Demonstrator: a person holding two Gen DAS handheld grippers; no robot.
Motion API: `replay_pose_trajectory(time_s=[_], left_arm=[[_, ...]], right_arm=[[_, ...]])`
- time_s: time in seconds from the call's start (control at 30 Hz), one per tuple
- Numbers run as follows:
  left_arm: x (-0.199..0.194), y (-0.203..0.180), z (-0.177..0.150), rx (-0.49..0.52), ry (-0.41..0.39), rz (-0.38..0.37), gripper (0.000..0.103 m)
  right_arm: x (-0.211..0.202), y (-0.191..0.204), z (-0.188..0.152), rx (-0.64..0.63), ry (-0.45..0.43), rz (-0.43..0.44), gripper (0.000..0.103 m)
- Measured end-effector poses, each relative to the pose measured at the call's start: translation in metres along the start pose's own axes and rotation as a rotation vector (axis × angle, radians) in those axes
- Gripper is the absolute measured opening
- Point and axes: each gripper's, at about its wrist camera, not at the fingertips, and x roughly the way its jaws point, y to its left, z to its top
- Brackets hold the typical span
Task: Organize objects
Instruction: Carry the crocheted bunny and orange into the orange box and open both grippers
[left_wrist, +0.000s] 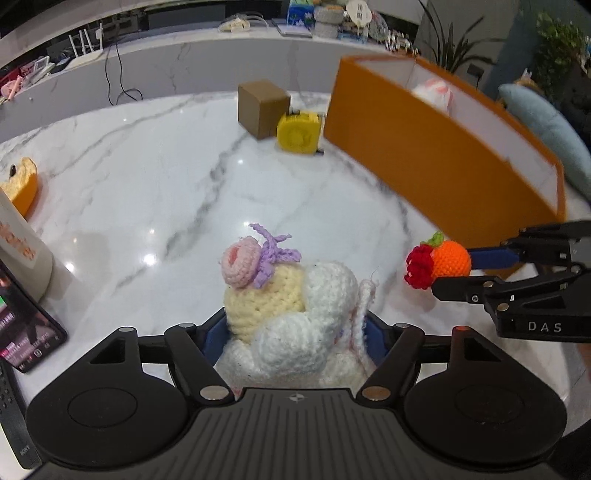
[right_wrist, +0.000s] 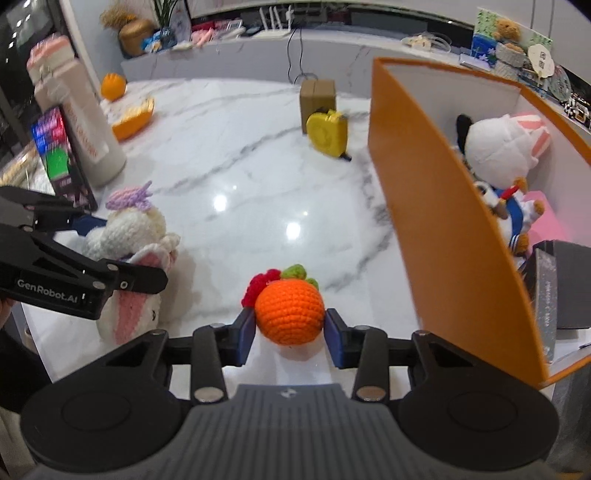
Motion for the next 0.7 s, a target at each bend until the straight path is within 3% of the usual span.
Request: replay_pose_trajectory(time_s=[0.33,0.53,0.7], left_arm=[[-0.035,-0.035,0.07,0.068,-0.128,-0.001,0.084],[-0.036,-0.072,0.106,0.111,-0.196,-0.031,0.084],[-0.027,-0.106,0.123,0.145,-0.215,-0.066,0.084]], right_arm=[[-0.051,-0.038,0.035,0.151,-0.24,0.039,0.042],[-0.078,-0.079,0.047,0.27,-0.358,0.0,0.042],[-0.092,-0.123,0.041,0.388,-0.4,-0.056,0.042]])
